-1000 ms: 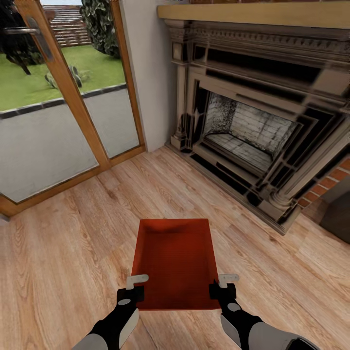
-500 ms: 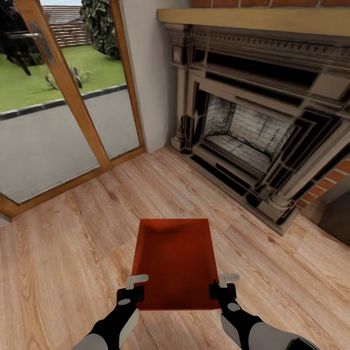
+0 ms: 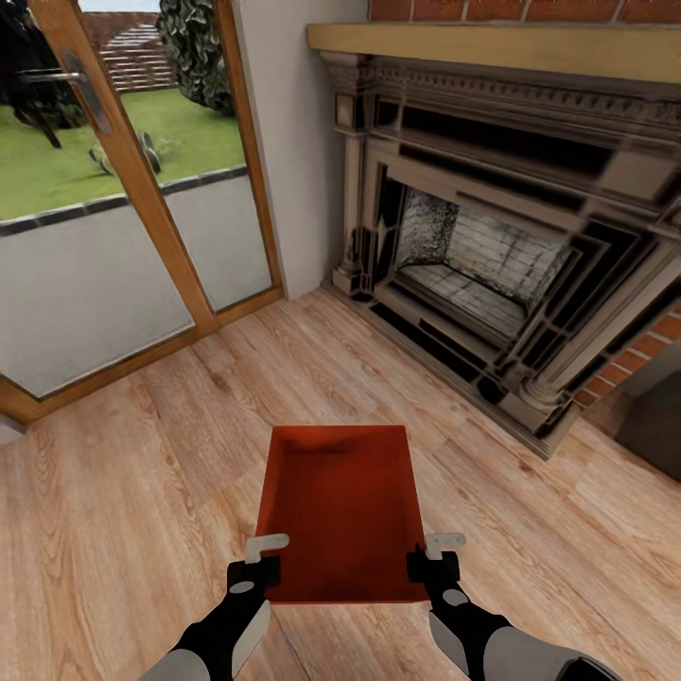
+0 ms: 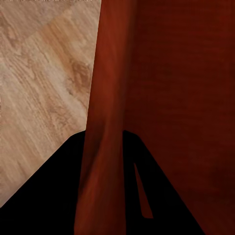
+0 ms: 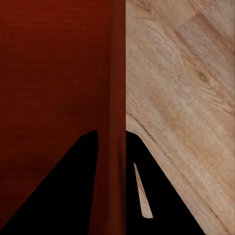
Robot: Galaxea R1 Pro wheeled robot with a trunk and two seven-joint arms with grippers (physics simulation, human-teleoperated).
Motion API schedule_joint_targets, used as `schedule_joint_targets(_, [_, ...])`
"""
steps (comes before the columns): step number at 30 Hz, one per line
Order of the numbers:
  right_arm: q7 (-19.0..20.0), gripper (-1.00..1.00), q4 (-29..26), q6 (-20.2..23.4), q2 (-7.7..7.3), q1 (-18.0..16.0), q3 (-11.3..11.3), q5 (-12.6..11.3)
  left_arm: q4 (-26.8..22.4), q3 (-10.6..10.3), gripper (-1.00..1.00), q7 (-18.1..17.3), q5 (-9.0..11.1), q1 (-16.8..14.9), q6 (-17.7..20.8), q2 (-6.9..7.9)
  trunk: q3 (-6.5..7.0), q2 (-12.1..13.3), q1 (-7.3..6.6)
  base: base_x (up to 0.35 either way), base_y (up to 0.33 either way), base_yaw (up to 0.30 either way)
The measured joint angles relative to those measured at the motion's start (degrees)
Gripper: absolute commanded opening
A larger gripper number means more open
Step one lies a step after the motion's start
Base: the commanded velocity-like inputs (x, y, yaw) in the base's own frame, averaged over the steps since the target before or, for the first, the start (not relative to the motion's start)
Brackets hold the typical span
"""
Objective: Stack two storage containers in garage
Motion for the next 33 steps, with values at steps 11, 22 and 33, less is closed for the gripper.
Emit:
schedule_joint_targets(11, [-0.01, -1.0, 0.0, -0.02, 0.0, 0.0, 0.04, 0.0, 0.06, -0.06, -1.0, 0.05, 0.05, 0.0, -0.07, 0.0, 1.98, 4.42, -2.42, 0.0, 0.0, 0.0])
schedule_joint_targets(22, [0.01, -1.0, 0.0, -0.02, 0.0, 0.0, 0.03, 0.0, 0.06, -0.1, -1.0, 0.02, 0.1, 0.0, -0.08, 0.03, 3.95, 8.83, -4.84, 0.0, 0.0, 0.0])
schedule_joint_targets(33, [-0.01, -1.0, 0.0, -0.01, 0.0, 0.0, 0.06, -0.02, 0.1, -0.01, -1.0, -0.01, 0.01, 0.0, -0.09, 0.0, 5.04, 11.26, -6.16, 0.0, 0.0, 0.0])
